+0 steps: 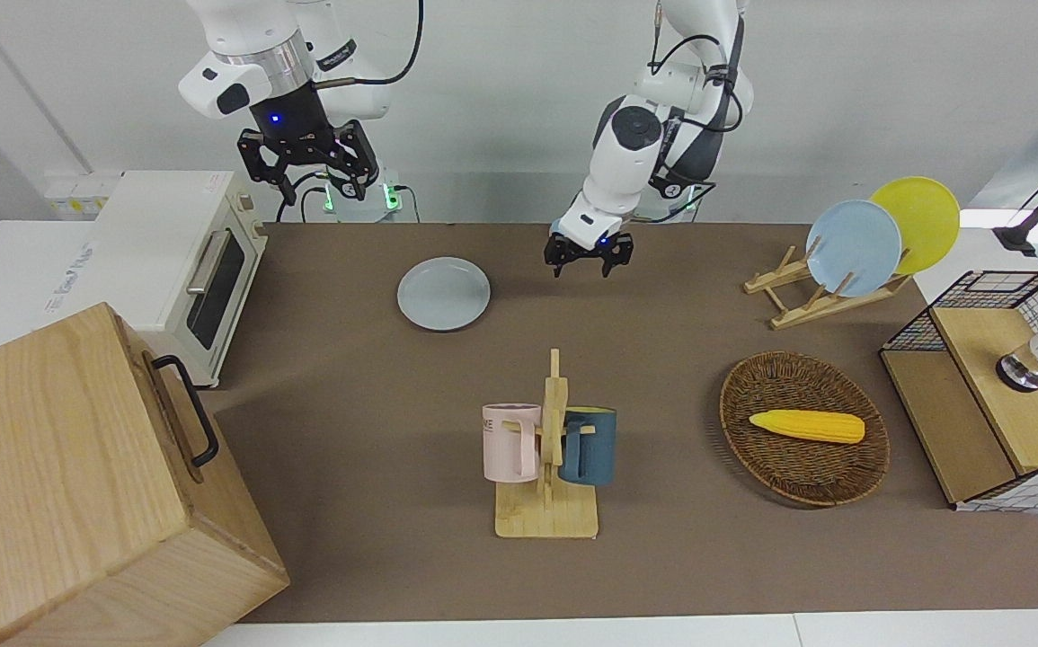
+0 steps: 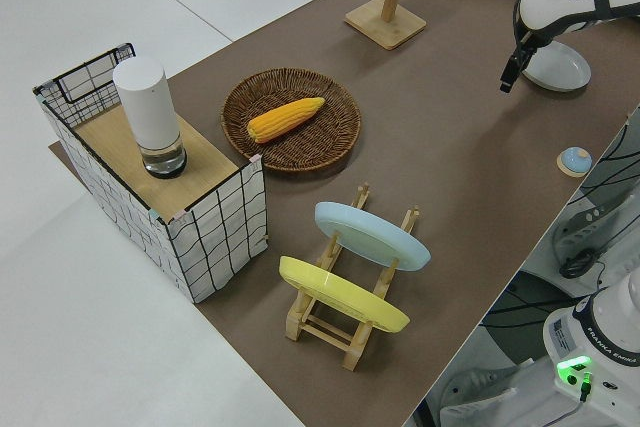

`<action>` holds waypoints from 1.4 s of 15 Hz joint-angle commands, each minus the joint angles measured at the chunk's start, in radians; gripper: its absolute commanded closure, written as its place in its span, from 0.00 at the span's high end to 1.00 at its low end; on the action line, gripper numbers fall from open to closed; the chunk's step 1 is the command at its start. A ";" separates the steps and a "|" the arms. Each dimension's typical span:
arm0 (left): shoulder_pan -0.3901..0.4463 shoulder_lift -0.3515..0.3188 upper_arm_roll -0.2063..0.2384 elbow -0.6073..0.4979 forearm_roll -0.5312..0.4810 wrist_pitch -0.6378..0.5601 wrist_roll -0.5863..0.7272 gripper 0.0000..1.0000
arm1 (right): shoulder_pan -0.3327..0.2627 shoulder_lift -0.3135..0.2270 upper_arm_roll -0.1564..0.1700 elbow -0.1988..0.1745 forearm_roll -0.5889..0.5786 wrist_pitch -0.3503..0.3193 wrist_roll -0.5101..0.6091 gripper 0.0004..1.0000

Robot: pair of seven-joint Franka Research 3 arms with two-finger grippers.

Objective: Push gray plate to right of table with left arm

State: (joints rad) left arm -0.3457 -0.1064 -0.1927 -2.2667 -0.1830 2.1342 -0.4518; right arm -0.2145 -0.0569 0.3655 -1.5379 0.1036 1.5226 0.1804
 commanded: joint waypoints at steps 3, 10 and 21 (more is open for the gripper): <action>0.109 -0.153 0.129 -0.016 0.002 -0.187 0.280 0.99 | -0.006 0.006 0.003 0.015 0.016 -0.005 0.002 1.00; 0.116 -0.243 0.346 0.212 0.154 -0.451 0.389 0.99 | -0.006 0.006 0.003 0.015 0.016 -0.005 0.002 1.00; 0.119 -0.081 0.349 0.605 0.168 -0.717 0.381 0.99 | -0.006 0.006 0.003 0.015 0.016 -0.005 0.002 1.00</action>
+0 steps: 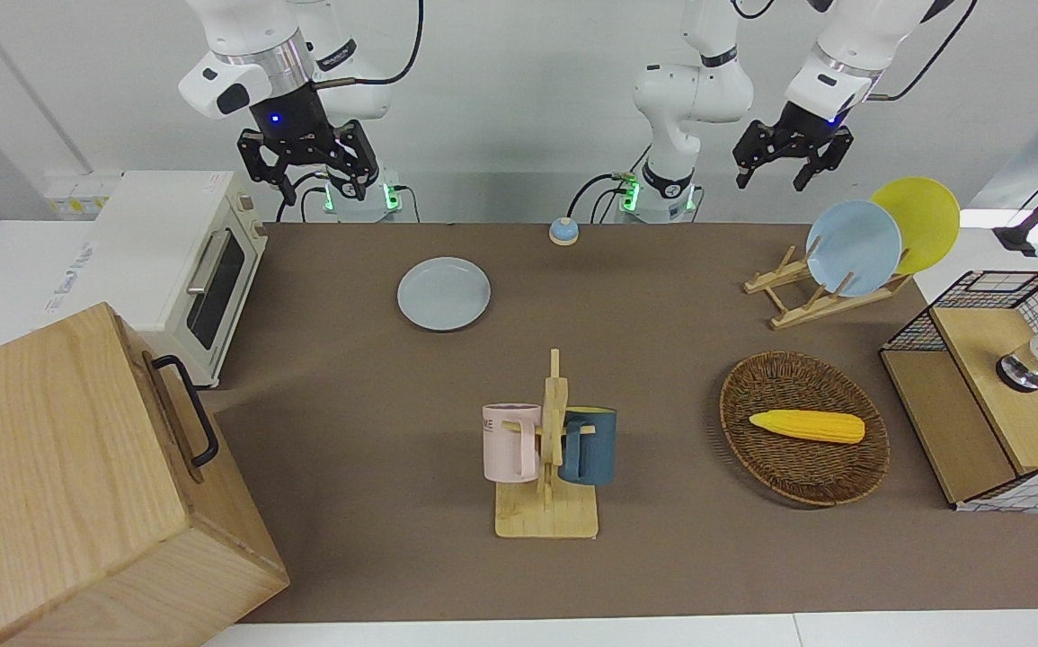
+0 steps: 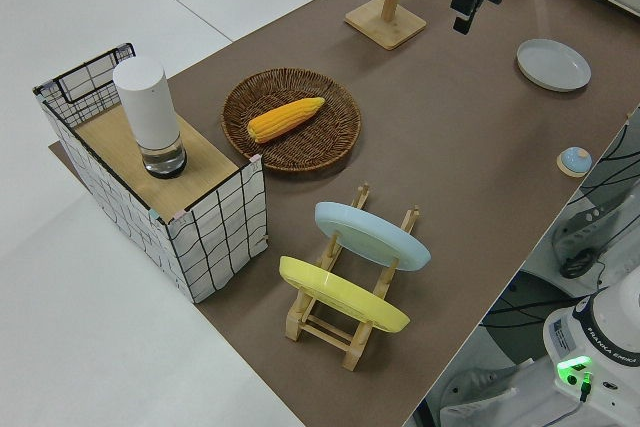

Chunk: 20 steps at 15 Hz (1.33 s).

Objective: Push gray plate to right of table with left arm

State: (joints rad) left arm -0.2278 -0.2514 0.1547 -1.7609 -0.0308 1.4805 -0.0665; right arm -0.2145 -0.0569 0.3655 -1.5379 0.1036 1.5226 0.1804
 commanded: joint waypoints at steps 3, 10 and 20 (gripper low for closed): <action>0.002 0.066 0.002 0.100 0.023 -0.062 -0.004 0.99 | -0.006 0.006 0.003 0.015 0.016 -0.005 0.002 1.00; 0.100 0.067 -0.039 0.095 0.011 -0.063 -0.018 0.99 | -0.006 0.006 0.003 0.015 0.016 -0.005 0.002 1.00; 0.260 0.075 -0.175 0.097 0.019 -0.063 -0.010 0.99 | -0.006 0.006 0.004 0.015 0.016 -0.005 0.002 1.00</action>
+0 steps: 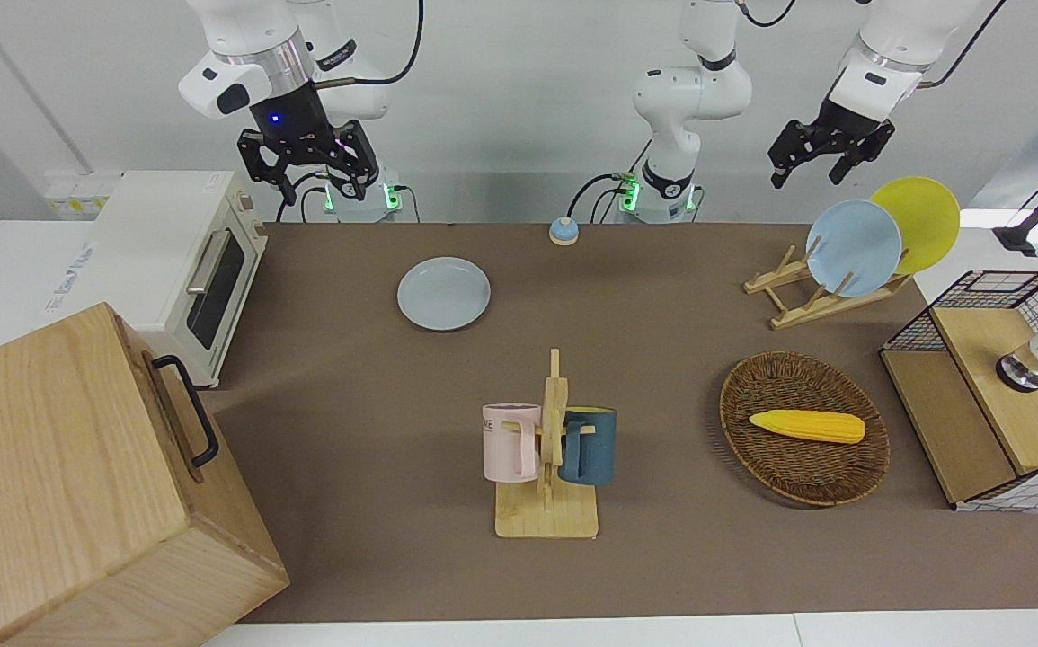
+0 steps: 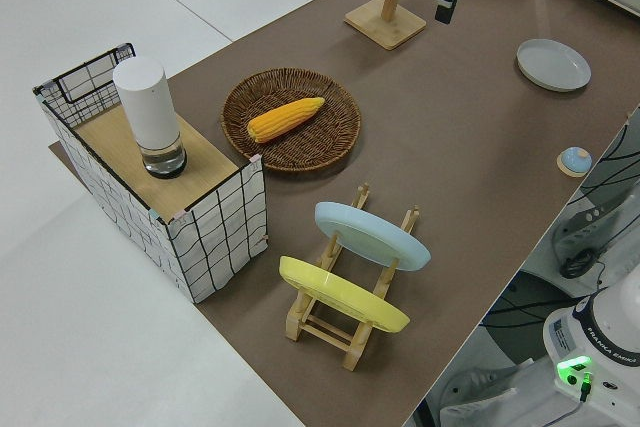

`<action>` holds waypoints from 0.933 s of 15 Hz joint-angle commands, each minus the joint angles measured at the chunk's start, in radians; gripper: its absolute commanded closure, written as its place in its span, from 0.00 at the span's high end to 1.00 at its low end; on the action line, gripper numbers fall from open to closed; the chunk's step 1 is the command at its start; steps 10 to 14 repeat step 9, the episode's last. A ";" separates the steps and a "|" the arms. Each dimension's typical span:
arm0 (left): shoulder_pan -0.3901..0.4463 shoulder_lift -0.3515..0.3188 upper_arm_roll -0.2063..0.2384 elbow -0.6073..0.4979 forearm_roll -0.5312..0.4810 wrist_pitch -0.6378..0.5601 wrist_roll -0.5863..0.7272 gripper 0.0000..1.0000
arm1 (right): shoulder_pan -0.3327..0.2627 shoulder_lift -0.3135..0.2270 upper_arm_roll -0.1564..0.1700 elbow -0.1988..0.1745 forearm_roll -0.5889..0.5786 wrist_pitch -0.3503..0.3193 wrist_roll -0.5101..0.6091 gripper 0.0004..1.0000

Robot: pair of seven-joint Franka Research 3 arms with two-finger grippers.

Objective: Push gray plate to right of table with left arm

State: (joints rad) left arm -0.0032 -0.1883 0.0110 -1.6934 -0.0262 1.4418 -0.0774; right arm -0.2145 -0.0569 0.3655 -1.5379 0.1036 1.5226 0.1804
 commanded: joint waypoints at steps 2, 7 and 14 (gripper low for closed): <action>0.034 0.009 -0.046 0.029 0.015 -0.024 -0.004 0.99 | -0.006 0.006 0.003 0.015 0.016 -0.005 0.002 1.00; 0.022 0.007 -0.045 0.029 0.015 -0.024 -0.004 0.99 | -0.006 0.006 0.003 0.015 0.016 -0.005 0.002 1.00; 0.020 0.003 -0.045 0.023 0.015 -0.028 -0.007 0.99 | -0.006 0.006 0.003 0.015 0.016 -0.005 0.002 1.00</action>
